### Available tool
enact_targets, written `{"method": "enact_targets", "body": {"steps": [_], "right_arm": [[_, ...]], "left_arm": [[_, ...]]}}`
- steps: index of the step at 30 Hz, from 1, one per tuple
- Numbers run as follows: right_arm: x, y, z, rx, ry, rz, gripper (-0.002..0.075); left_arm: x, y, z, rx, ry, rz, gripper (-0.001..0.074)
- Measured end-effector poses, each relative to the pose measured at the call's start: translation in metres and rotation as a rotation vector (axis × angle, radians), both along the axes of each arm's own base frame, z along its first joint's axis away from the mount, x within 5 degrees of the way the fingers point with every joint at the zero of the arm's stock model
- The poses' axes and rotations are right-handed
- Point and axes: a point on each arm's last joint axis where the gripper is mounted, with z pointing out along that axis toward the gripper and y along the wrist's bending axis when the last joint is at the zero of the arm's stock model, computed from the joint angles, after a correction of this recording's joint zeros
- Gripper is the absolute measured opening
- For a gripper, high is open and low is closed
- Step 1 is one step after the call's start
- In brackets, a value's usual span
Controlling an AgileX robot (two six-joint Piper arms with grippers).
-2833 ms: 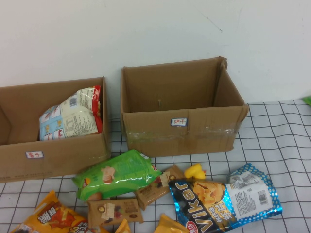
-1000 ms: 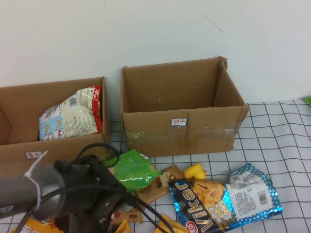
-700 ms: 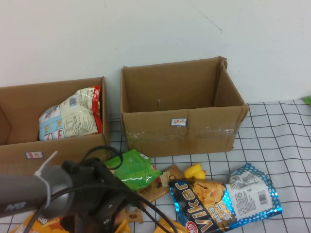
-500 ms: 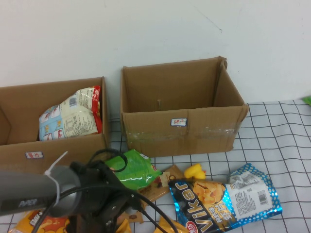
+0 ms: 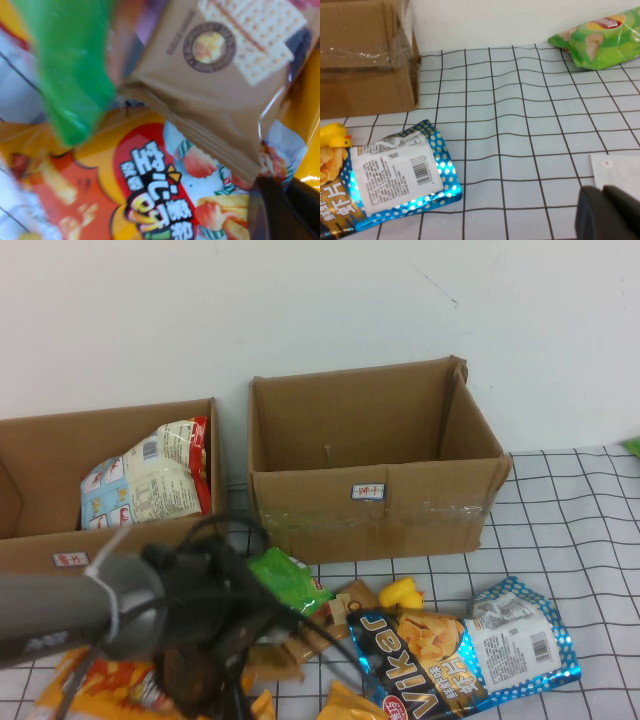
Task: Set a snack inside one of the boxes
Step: Pick up the potato chip
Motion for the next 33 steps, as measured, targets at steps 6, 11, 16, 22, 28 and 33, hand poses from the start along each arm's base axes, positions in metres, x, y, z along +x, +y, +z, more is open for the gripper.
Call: {"method": "enact_targets", "body": {"steps": [6, 11, 16, 22, 28, 33], "right_arm": [[0.0, 0.0, 0.0, 0.0, 0.0, 0.0, -0.0001], [0.0, 0.0, 0.0, 0.0, 0.0, 0.0, -0.0001], [0.0, 0.0, 0.0, 0.0, 0.0, 0.0, -0.0001], [0.0, 0.0, 0.0, 0.0, 0.0, 0.0, -0.0001], [0.0, 0.0, 0.0, 0.0, 0.0, 0.0, -0.0001], [0.0, 0.0, 0.0, 0.0, 0.0, 0.0, -0.0001]], "left_arm": [[0.015, -0.011, 0.046, -0.075, -0.111, -0.007, 0.0005], [0.02, -0.015, 0.055, -0.094, -0.127, -0.01, 0.0011], [0.017, -0.015, 0.055, -0.099, -0.1, 0.003, 0.0213], [0.003, -0.021, 0.052, -0.167, 0.048, 0.088, 0.0592], [0.0, -0.032, 0.052, -0.295, 0.084, 0.114, 0.065], [0.008, -0.031, 0.051, -0.273, 0.0, 0.079, 0.0652]]}}
